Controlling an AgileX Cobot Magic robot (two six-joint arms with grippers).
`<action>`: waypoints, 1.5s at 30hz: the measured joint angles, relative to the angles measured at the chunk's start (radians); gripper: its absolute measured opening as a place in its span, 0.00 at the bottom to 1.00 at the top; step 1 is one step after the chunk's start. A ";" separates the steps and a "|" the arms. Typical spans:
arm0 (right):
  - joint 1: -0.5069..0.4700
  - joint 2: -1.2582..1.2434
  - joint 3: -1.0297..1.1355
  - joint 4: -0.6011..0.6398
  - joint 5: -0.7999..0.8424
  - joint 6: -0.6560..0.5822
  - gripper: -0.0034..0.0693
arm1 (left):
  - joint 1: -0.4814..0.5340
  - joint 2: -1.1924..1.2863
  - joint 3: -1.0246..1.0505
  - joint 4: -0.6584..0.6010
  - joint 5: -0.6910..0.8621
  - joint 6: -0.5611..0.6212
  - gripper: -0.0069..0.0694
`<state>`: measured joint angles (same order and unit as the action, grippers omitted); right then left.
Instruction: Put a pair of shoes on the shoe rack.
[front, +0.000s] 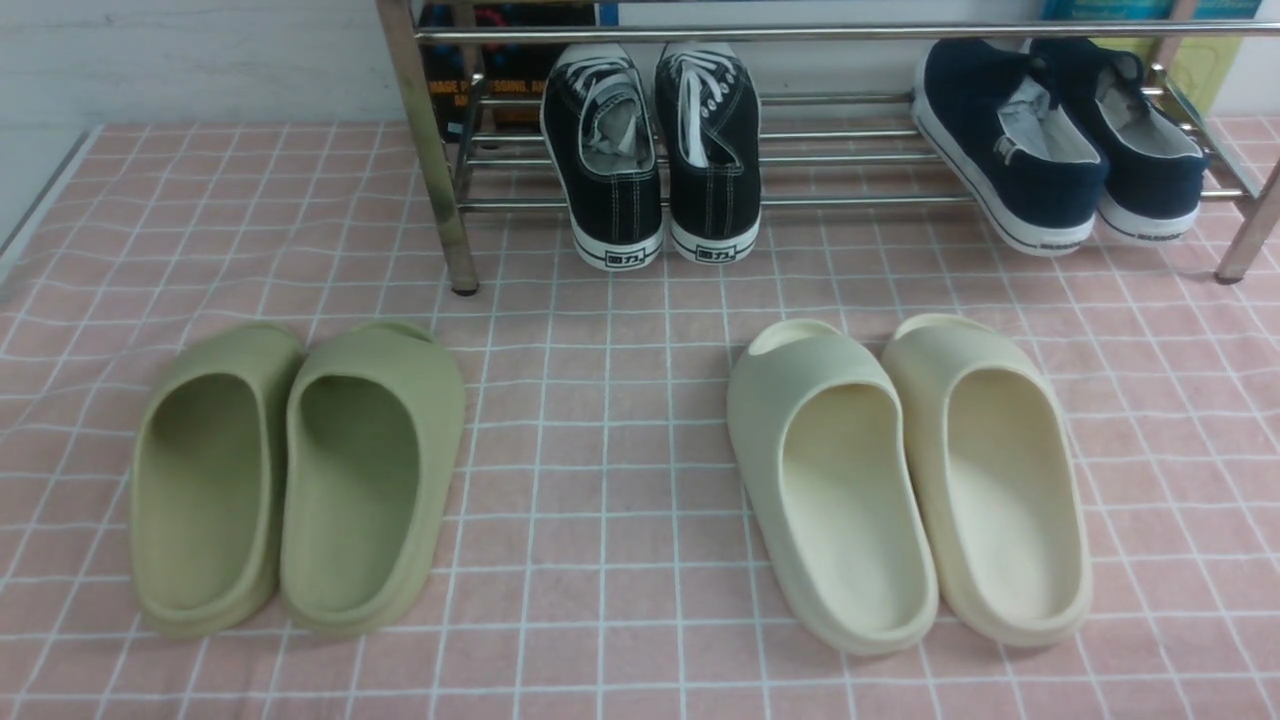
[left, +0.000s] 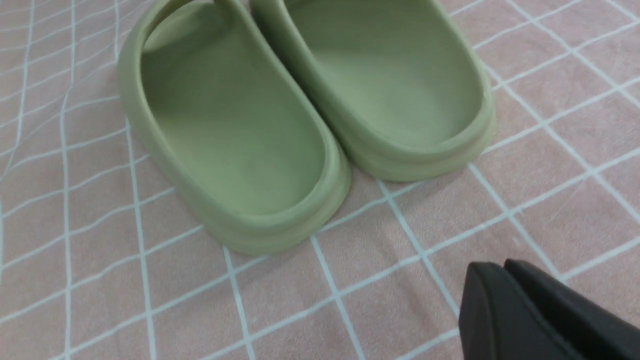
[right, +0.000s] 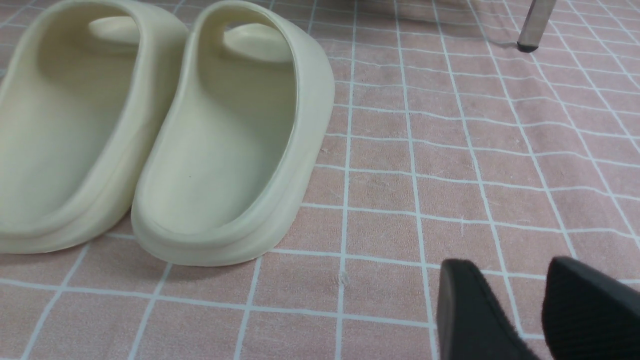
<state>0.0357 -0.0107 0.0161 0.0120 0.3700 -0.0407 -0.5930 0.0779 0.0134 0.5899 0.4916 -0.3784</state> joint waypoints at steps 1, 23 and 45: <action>0.000 0.000 0.000 0.000 0.000 0.000 0.38 | 0.000 -0.008 0.001 0.001 -0.010 0.000 0.14; 0.000 0.000 0.000 0.000 0.000 0.000 0.38 | 0.549 -0.090 0.008 -0.539 -0.114 0.366 0.15; 0.000 0.000 0.000 0.000 0.000 0.000 0.38 | 0.573 -0.090 0.007 -0.564 -0.106 0.378 0.15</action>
<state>0.0357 -0.0107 0.0161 0.0120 0.3700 -0.0407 -0.0199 -0.0121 0.0200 0.0257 0.3852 0.0000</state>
